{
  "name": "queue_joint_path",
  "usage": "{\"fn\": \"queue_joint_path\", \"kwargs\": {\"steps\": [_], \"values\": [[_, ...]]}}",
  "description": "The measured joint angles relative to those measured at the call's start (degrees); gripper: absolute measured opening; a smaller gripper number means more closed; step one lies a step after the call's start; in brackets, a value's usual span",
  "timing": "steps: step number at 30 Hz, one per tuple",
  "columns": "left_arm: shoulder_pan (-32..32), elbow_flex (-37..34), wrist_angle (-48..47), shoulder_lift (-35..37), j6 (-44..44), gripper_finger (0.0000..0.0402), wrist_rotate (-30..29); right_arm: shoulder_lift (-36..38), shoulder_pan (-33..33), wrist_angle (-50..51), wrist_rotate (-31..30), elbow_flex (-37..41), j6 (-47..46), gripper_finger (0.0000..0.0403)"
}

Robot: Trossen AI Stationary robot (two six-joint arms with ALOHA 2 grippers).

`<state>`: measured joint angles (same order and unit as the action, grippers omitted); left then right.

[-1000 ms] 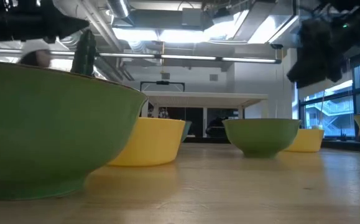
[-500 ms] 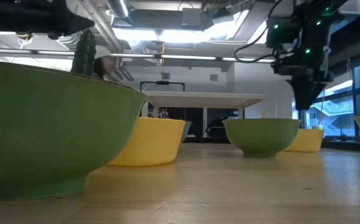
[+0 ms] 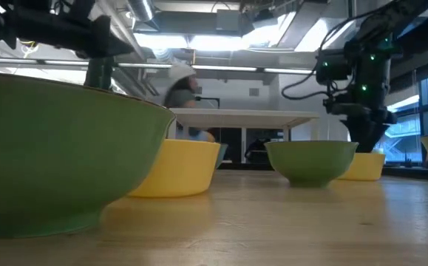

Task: Pick & Place Mini bowls
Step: Put the top yellow bowl on the shelf

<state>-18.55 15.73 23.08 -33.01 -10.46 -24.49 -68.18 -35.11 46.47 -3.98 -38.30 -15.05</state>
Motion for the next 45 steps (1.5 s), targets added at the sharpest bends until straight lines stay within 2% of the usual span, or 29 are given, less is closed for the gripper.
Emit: {"fn": "queue_joint_path", "kwargs": {"steps": [5,20,25,29,33,36,39,42,45], "values": [[0.1,0.0,0.2,-2.2,0.1,0.0070,0.0,0.0,-0.7,-1.2,1.7,0.1,0.8,0.0179],[0.1,0.0,0.5,-2.1,2.2,0.0070,0.0,-4.4,-1.8,-2.4,1.9,0.1,0.4,0.0020],[0.1,0.0,0.5,-2.1,2.2,0.0070,-0.1,-1.3,-1.8,2.9,4.0,-2.1,0.8,0.0010],[0.1,0.0,0.5,-2.1,3.1,0.0070,-0.1,2.3,-1.7,13.3,7.5,-10.0,3.3,0.0006],[0.1,0.0,0.5,-2.1,5.6,0.0070,-0.1,4.5,-1.7,22.7,9.4,-23.3,5.6,0.0005],[0.1,0.0,0.8,-2.2,7.1,0.0070,-0.1,4.8,-1.8,23.0,8.7,-34.0,7.3,0.0004],[0.1,0.0,2.6,-3.2,7.7,0.0070,-0.1,3.0,-3.1,19.2,2.7,-42.3,9.2,0.0003],[0.1,0.1,5.6,-5.5,7.8,0.0070,-0.2,-1.1,-5.9,16.1,-2.4,-46.9,9.6,0.0002],[0.1,0.1,8.8,-8.2,9.4,0.0070,-0.1,-6.7,-8.9,13.7,-2.4,-48.7,10.4,0.0002]]}}
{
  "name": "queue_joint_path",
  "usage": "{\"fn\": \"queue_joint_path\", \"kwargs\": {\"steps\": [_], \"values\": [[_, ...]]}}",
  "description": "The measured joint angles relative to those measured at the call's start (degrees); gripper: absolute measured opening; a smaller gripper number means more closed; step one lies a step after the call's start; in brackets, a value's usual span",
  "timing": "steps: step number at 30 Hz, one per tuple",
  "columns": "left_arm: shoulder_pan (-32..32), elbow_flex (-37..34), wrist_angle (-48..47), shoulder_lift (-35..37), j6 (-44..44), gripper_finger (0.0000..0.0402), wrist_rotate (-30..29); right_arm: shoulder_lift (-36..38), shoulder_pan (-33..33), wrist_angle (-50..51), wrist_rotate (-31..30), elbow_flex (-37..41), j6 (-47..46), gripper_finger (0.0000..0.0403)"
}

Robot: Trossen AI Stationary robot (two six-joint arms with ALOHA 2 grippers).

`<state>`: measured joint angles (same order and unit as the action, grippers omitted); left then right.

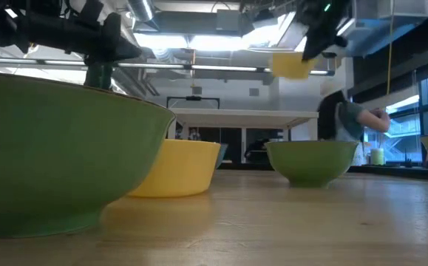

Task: Pick & Place Mini bowls
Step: Put the top yellow bowl on the shelf

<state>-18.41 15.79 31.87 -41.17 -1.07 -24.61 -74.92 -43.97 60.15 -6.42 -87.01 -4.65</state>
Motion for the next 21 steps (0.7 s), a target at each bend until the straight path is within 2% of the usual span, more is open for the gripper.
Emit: {"fn": "queue_joint_path", "kwargs": {"steps": [5,9,17,21], "values": [[0.0,0.0,1.7,-3.0,3.4,0.0070,0.2,-9.9,-3.3,-0.3,2.6,-0.1,0.7,0.0007],[0.7,0.0,1.0,-3.7,3.5,0.0070,0.2,-15.0,-4.9,-2.1,3.2,-0.1,1.2,0.0010],[4.3,0.0,-4.9,-3.7,1.9,0.0070,-0.9,-16.4,-7.6,-5.8,6.7,-0.2,2.3,0.0016],[5.0,0.0,-7.0,-3.7,-1.0,0.0070,-4.8,-15.6,-8.5,-8.2,6.5,-0.2,2.3,0.0049]]}}
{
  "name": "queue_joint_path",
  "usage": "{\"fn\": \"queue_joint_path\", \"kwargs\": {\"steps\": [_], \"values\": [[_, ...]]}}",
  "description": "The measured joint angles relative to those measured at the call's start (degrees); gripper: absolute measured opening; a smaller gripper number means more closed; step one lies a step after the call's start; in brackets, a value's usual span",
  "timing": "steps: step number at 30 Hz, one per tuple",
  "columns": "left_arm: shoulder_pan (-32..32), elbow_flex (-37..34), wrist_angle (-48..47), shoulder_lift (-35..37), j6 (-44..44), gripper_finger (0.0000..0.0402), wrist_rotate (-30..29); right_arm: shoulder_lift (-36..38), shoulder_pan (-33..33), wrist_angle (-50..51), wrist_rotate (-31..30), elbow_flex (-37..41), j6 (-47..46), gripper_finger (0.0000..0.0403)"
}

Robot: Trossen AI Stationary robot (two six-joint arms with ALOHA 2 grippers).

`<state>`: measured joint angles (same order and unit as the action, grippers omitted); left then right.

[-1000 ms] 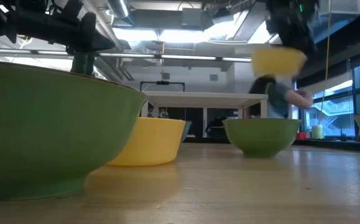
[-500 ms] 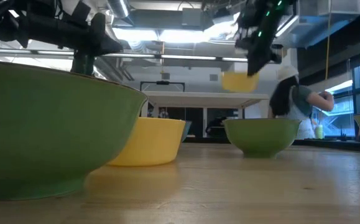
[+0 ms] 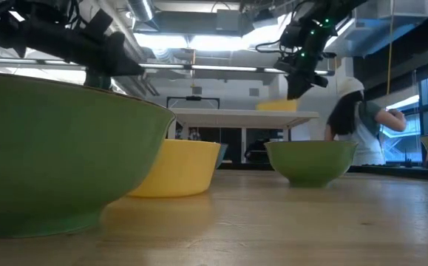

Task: Pick & Place Mini bowls
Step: Put the top yellow bowl on the shelf, then put the top red white bowl on the shelf

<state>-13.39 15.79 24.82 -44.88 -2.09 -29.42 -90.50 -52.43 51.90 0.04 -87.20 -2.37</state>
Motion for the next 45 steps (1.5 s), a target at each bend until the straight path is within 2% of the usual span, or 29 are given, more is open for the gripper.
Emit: {"fn": "queue_joint_path", "kwargs": {"steps": [8,14,20,25,29,33,37,41,45], "values": [[0.3,0.0,-0.5,0.0,-0.2,0.0070,-1.0,1.2,0.4,0.2,0.0,0.0,1.2,0.0151],[0.3,0.0,-1.2,0.6,-1.7,0.0070,-1.3,9.5,4.6,5.4,-0.1,0.0,1.4,0.0167],[0.3,0.0,-1.7,1.2,-4.7,0.0070,-1.5,22.9,18.2,11.0,1.8,3.1,-2.6,0.0167],[0.3,0.0,-2.0,1.2,-5.2,0.0070,-1.3,32.4,33.7,9.7,1.8,13.8,-12.7,0.0167],[0.3,0.0,-2.0,1.2,-5.2,0.0070,-1.0,36.4,46.2,4.4,1.7,24.4,-22.1,0.0165],[0.3,0.0,-1.9,1.2,-5.2,0.0070,-1.1,35.7,57.4,-5.1,1.7,32.1,-26.8,0.0156],[0.3,0.0,-0.5,1.2,-5.0,0.0070,-1.0,32.0,65.6,-15.1,1.7,35.4,-26.7,0.0149],[0.3,0.0,0.3,1.2,-3.9,0.0070,1.2,26.3,70.8,-21.9,2.4,35.4,-25.6,0.0147],[0.3,0.0,0.3,1.2,-2.8,0.0070,3.1,20.2,74.6,-25.5,7.1,35.4,-21.2,0.0146]]}}
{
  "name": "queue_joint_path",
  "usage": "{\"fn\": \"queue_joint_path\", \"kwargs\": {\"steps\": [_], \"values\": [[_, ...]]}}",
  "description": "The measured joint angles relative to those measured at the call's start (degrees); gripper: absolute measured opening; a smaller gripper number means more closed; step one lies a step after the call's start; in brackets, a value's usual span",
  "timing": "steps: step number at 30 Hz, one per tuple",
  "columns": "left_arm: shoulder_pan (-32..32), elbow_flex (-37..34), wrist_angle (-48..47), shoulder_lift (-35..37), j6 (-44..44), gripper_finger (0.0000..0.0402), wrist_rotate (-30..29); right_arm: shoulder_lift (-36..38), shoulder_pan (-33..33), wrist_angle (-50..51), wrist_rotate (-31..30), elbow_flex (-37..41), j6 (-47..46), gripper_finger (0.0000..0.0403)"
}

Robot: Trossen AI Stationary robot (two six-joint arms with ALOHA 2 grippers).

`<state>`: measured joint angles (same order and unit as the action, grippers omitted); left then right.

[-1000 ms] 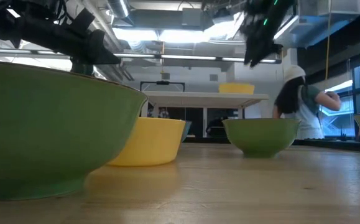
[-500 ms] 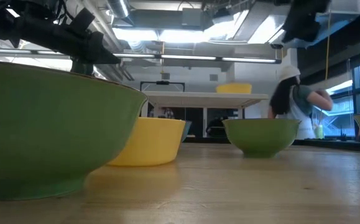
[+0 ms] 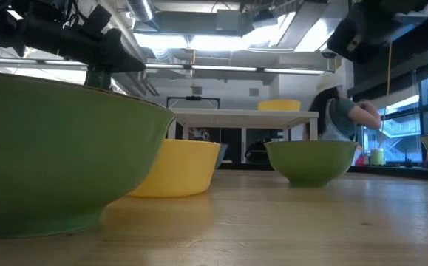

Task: Pick & Place Mini bowls
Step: Put the top red white bowl on the shelf

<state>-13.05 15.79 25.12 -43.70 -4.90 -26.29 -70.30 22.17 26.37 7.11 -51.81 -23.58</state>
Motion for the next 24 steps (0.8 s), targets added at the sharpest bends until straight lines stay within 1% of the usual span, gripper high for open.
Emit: {"fn": "queue_joint_path", "kwargs": {"steps": [2,4,6,10,13,15,19,21,24], "values": [[0.0,0.0,0.0,0.0,1.1,0.0070,0.4,-2.7,1.1,0.9,-0.8,0.0,2.4,0.0146],[0.3,0.0,0.0,0.0,1.8,0.0070,0.7,-5.0,1.3,4.1,-4.7,0.0,3.8,0.0146],[1.0,0.0,0.0,0.0,2.2,0.0070,0.7,-6.7,0.9,8.5,-10.4,0.0,3.6,0.0146],[2.7,0.0,0.0,0.0,3.6,0.0070,0.2,-7.7,-2.2,17.0,-24.1,-2.2,-2.5,0.0146],[3.8,0.0,0.5,0.0,6.6,0.0070,-1.7,-7.5,-5.4,19.2,-30.6,-3.8,-5.0,0.0146],[4.5,0.0,0.5,0.0,7.4,0.0070,-2.6,-7.5,-8.3,17.6,-31.0,-4.3,-5.7,0.0146],[6.3,0.0,0.5,0.0,7.4,0.0070,-3.1,-9.9,-14.5,15.2,-23.7,-4.1,-7.2,0.0146],[7.3,0.0,0.6,0.0,7.4,0.0071,-4.3,-11.6,-16.2,15.9,-21.8,-4.0,-8.4,0.0146],[8.9,0.0,0.6,0.0,7.4,0.0071,-6.3,-13.2,-17.4,16.8,-21.0,-4.0,-9.4,0.0146]]}}
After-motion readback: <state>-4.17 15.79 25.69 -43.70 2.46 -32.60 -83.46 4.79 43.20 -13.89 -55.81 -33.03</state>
